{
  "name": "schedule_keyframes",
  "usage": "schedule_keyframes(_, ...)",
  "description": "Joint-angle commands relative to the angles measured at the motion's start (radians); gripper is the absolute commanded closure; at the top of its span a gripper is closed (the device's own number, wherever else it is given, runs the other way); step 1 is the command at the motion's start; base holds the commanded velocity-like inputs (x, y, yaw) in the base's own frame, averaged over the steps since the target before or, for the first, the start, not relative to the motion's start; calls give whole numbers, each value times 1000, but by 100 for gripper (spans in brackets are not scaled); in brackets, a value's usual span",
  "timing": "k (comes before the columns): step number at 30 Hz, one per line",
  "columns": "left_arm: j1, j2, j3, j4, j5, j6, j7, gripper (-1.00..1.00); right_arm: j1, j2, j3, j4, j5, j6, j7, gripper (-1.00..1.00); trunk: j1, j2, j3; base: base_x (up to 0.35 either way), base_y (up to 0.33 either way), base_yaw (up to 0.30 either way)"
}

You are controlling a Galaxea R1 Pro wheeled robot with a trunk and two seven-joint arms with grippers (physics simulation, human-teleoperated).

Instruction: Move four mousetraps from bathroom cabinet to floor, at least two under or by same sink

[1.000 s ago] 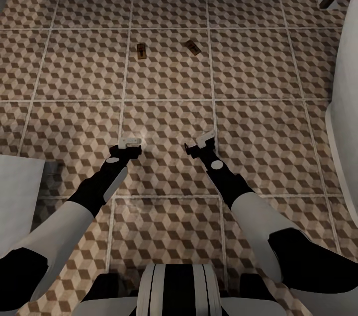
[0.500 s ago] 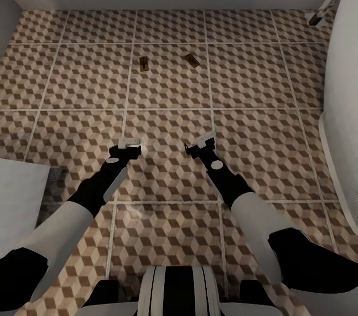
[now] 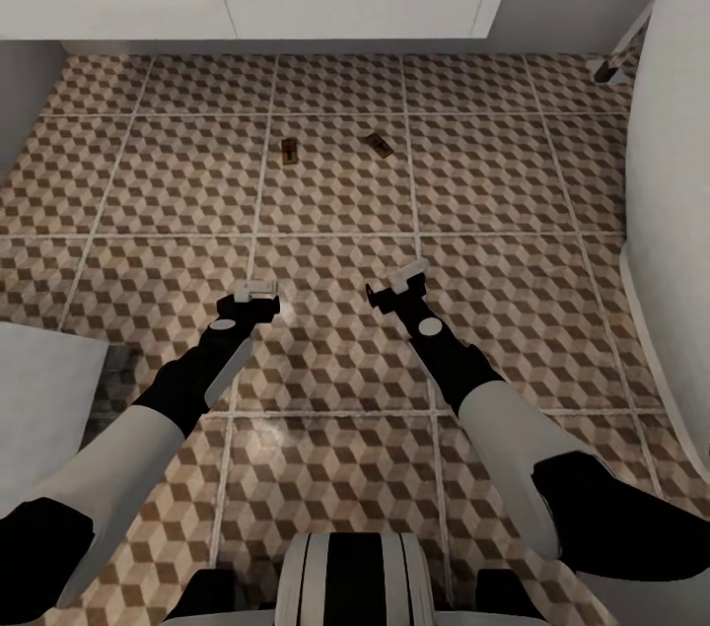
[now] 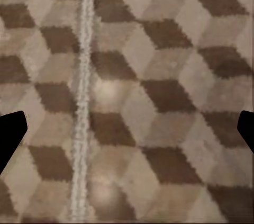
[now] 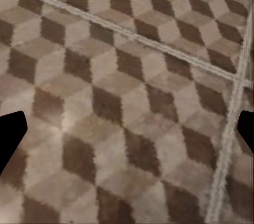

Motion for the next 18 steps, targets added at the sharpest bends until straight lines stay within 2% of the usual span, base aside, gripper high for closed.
schedule_keyframes(1,3,2,-6,-3,10,3,10,-100,0,0,0,1,9,-2,-2,-100,-1,0,3,0,0,0)
schedule_keyframes(12,34,18,-6,-13,10,1,9,-100,3,0,0,2,9,-8,-2,-100,-5,3,46,0,0,0)
schedule_keyframes(18,63,30,-6,-50,10,1,8,-100,5,0,0,2,8,-9,-2,-100,-8,4,69,0,0,0)
